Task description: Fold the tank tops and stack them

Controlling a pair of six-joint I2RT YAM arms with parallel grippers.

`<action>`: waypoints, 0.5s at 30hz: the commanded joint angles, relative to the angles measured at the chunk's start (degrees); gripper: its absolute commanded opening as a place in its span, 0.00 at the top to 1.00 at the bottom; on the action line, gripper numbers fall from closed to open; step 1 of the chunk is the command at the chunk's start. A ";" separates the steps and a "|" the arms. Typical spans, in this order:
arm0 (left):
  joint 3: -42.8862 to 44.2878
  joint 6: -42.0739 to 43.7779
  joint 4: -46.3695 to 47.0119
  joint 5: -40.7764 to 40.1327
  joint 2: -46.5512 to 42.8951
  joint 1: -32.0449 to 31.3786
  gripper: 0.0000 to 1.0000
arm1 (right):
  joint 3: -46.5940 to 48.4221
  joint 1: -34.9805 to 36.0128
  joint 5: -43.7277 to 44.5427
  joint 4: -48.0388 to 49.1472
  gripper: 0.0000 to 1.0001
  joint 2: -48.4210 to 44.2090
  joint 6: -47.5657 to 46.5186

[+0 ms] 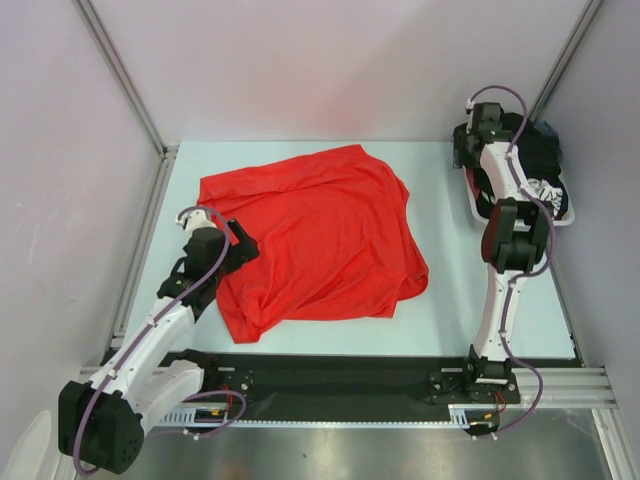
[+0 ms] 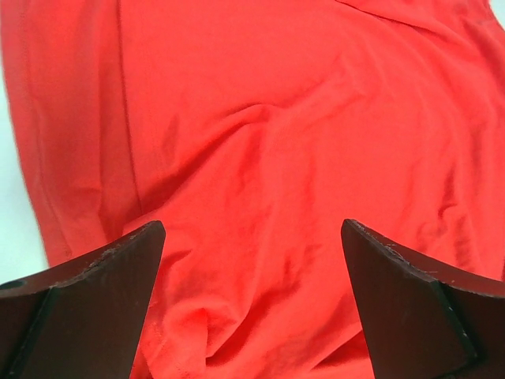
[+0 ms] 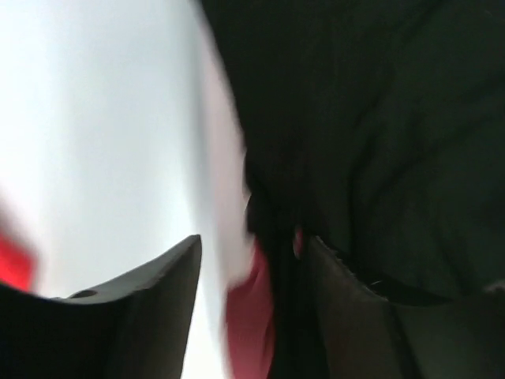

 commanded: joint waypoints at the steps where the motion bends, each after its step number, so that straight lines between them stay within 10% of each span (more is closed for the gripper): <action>1: 2.25 1.22 -1.31 -4.44 0.24 -0.45 0.00 | -4.79 5.09 -1.37 4.20 0.36 -14.52 2.32; 6: 5.85 -0.63 -1.76 -7.44 3.05 0.78 0.00 | -16.05 14.06 3.20 12.45 0.21 -22.37 6.17; 15: 16.05 -0.45 1.14 0.29 17.79 13.24 0.00 | -1.04 15.75 -18.94 12.98 0.44 -6.07 20.42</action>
